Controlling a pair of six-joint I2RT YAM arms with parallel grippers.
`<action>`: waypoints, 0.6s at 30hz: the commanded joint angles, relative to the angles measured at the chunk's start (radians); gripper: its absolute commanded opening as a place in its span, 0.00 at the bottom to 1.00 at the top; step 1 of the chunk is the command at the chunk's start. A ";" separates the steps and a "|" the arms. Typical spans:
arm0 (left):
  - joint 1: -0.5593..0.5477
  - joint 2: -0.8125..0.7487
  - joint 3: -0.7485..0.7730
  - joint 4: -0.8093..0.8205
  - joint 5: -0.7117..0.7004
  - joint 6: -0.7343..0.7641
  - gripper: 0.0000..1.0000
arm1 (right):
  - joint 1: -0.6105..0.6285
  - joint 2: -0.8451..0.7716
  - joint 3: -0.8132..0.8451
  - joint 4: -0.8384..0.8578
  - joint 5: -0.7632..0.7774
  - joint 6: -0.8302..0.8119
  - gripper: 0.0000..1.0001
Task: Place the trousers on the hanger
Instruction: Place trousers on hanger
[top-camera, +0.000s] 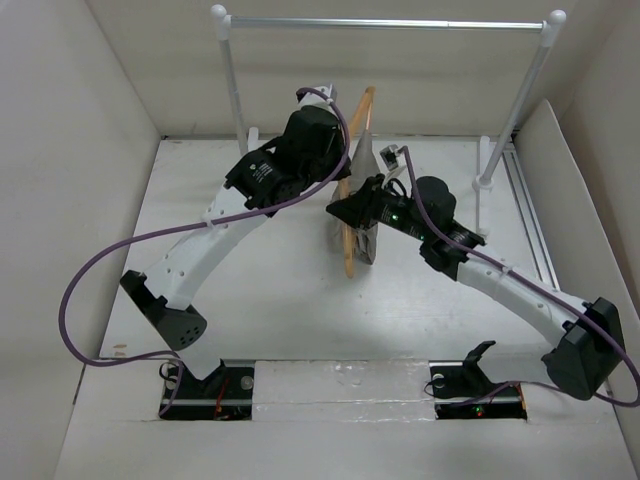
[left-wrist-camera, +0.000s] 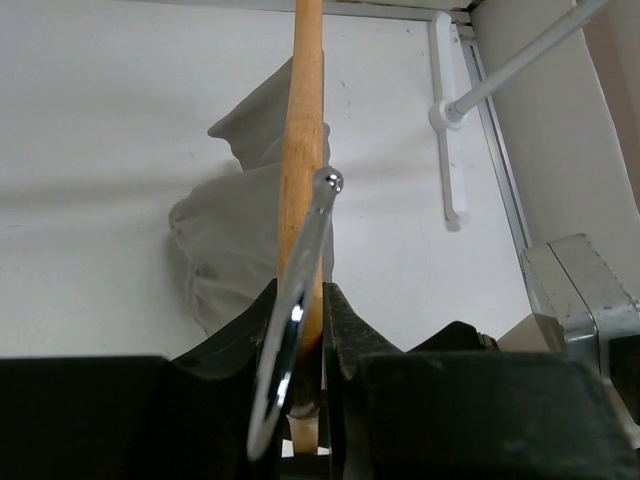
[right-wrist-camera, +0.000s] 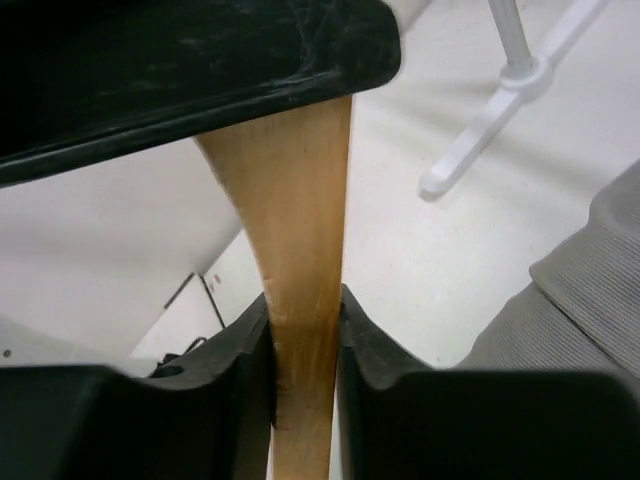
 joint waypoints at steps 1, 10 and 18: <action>-0.001 -0.012 0.070 0.128 0.038 0.001 0.00 | 0.039 -0.023 -0.020 0.277 -0.112 0.008 0.09; -0.001 -0.044 0.104 0.213 0.132 0.042 0.86 | -0.029 0.015 0.124 0.286 -0.064 0.103 0.00; -0.001 -0.133 0.220 0.242 0.163 0.092 0.99 | -0.182 0.097 0.261 0.282 -0.092 0.119 0.00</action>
